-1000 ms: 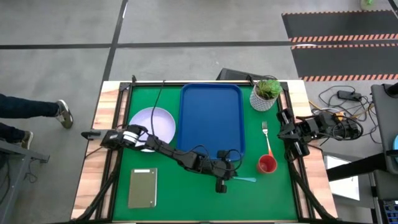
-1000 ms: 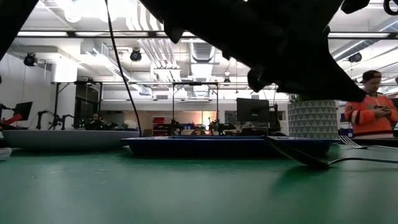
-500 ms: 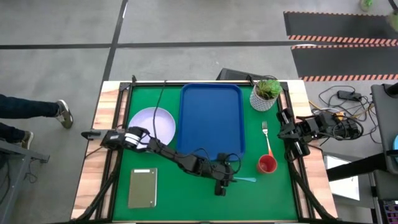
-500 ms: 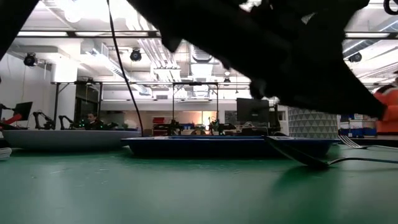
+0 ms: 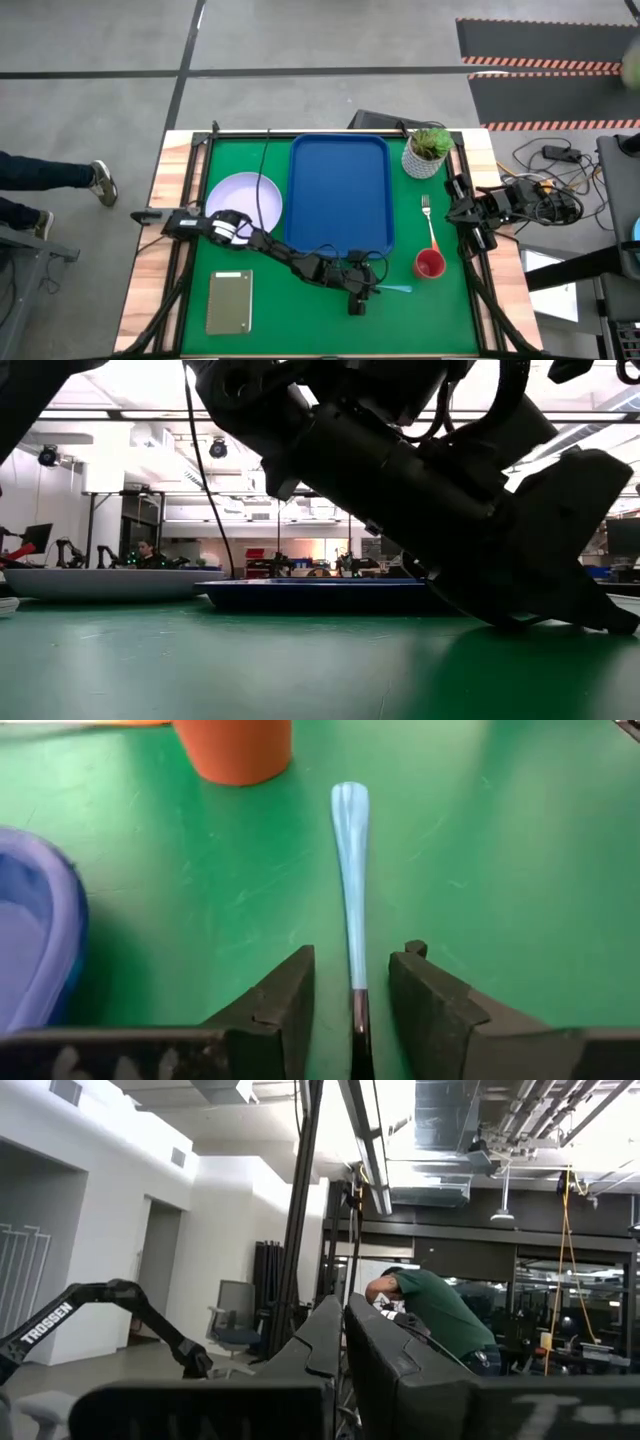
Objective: Pick and place plate/cup/fork/spoon on tray
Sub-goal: Put the green spoon on the blue serving tray
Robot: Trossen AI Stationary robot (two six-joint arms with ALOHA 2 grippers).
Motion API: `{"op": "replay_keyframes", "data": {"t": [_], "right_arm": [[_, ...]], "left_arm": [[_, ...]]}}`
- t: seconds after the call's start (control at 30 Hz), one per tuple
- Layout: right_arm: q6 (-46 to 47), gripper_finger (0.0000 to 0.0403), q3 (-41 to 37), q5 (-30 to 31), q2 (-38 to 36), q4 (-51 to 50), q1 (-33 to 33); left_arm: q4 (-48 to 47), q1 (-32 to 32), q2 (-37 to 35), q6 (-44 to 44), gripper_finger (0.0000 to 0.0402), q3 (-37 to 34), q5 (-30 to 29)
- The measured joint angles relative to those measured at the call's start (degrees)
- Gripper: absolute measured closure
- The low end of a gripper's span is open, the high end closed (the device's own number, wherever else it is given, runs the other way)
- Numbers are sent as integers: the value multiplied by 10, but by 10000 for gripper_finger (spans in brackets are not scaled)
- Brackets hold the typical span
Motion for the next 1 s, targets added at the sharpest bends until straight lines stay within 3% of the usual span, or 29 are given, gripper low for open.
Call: {"op": "replay_keyframes", "data": {"t": [0.37,0.77,1.0], "right_arm": [[-2,394,0,0,0,0,0],[-2,394,0,0,0,-9,0],[-1,394,0,0,0,-11,0]], "left_arm": [[-7,0,0,-2,394,0,-3],[-10,-2,-2,4,395,16,3],[-1,-4,-44,44,399,10,-1]]}}
